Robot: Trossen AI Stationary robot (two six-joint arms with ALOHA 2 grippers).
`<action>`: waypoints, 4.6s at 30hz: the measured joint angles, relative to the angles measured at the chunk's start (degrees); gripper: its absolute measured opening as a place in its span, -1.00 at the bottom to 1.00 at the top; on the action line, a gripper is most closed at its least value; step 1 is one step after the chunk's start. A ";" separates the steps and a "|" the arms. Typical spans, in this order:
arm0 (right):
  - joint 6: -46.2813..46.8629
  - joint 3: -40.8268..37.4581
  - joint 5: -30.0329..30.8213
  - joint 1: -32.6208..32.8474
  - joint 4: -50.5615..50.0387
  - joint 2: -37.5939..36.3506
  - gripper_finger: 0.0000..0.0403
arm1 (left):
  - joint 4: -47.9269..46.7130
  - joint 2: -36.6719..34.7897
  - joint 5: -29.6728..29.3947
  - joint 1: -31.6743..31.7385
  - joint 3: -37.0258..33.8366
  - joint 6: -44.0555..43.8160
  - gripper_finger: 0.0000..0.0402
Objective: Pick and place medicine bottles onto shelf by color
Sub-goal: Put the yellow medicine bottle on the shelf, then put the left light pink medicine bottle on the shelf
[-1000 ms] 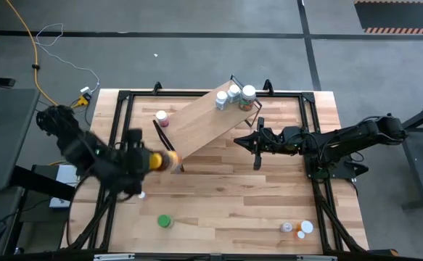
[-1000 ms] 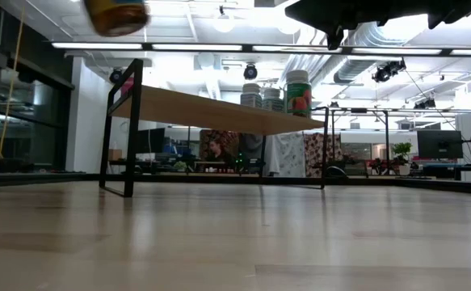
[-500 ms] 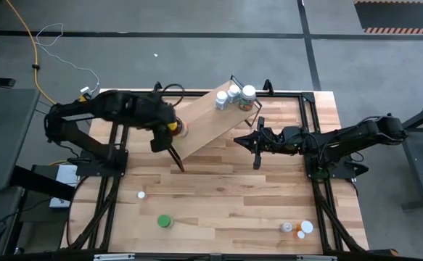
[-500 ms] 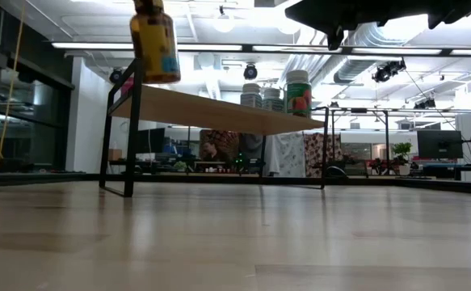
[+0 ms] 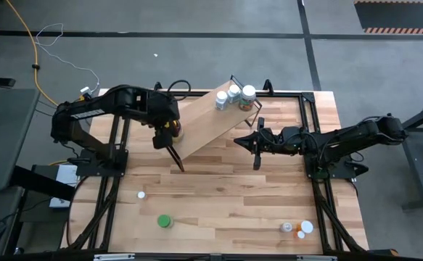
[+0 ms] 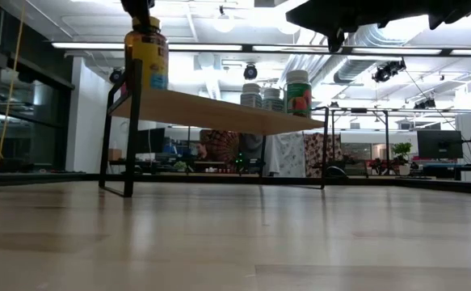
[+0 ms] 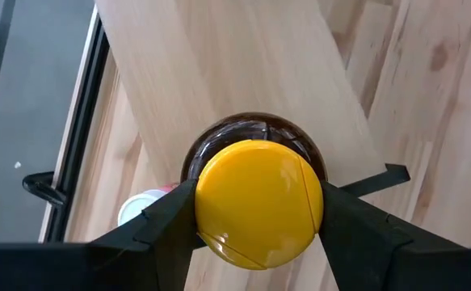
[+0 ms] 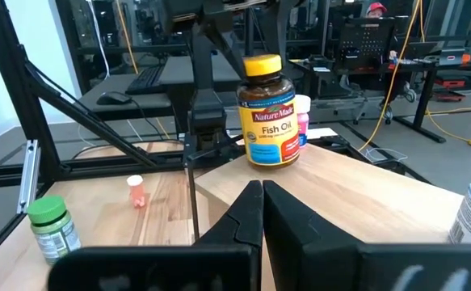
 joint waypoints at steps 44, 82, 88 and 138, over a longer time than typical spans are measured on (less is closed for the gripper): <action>0.02 0.00 0.09 0.00 -0.01 0.00 -1.00 | -0.68 -1.48 -2.22 -0.65 13.53 -0.75 0.63; 1.62 0.00 0.07 0.04 -1.57 -0.02 -1.00 | 57.18 -34.90 -20.17 -47.68 -56.27 -22.01 0.63; 2.60 0.00 0.07 0.04 -1.57 -0.02 -1.00 | 42.48 -30.32 -13.92 -52.31 -52.64 -39.33 0.63; 2.60 0.00 0.07 0.04 -2.45 -0.02 -1.00 | 33.34 2.58 -1.16 -58.61 -49.78 -25.17 0.63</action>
